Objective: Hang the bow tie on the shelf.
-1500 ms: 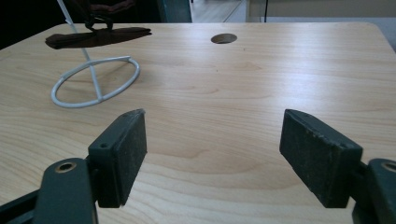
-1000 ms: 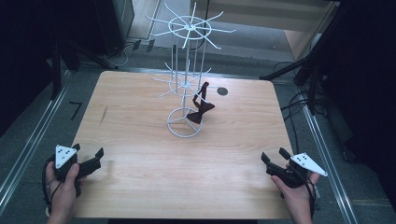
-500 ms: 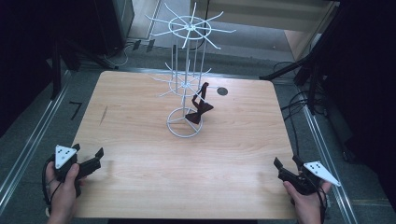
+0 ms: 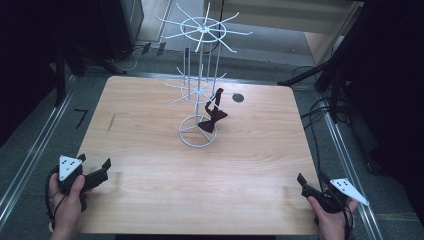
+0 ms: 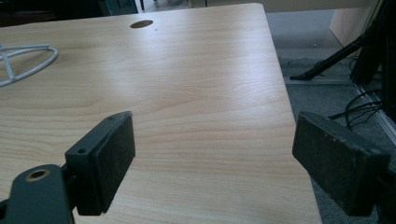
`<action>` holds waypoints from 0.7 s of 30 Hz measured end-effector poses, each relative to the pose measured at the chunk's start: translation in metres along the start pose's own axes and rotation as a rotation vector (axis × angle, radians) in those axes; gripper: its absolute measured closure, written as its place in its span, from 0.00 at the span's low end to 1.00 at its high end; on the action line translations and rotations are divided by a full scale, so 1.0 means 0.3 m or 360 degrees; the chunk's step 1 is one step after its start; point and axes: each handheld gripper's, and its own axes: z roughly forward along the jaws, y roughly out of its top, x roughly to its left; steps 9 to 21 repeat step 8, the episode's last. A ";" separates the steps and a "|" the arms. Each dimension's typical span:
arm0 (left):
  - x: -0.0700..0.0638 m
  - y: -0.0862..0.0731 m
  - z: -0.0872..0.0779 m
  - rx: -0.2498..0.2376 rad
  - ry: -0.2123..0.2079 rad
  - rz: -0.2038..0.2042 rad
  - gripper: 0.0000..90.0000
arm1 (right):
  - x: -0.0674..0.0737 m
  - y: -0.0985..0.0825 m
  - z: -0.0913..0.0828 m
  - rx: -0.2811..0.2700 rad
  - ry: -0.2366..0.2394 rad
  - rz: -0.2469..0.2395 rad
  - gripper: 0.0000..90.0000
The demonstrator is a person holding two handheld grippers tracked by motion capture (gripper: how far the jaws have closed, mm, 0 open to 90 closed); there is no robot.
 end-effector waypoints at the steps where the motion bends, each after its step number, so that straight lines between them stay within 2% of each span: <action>1: 0.000 0.000 0.000 0.0000 -0.0002 0.0004 0.16 | -0.003 0.000 0.000 -0.0004 -0.0006 0.0003 0.15; 5: -0.003 0.000 0.001 -0.0003 0.0004 0.0011 0.16 | 0.005 0.006 0.003 0.0016 -0.0021 0.0002 0.15; 8: -0.005 0.000 0.003 0.0003 0.0007 0.0014 0.16 | 0.030 0.030 0.006 0.0010 -0.0028 -0.0040 0.16; 21: -0.005 0.000 0.003 0.0003 0.0007 0.0014 0.16 | 0.030 0.030 0.006 0.0010 -0.0028 -0.0040 0.16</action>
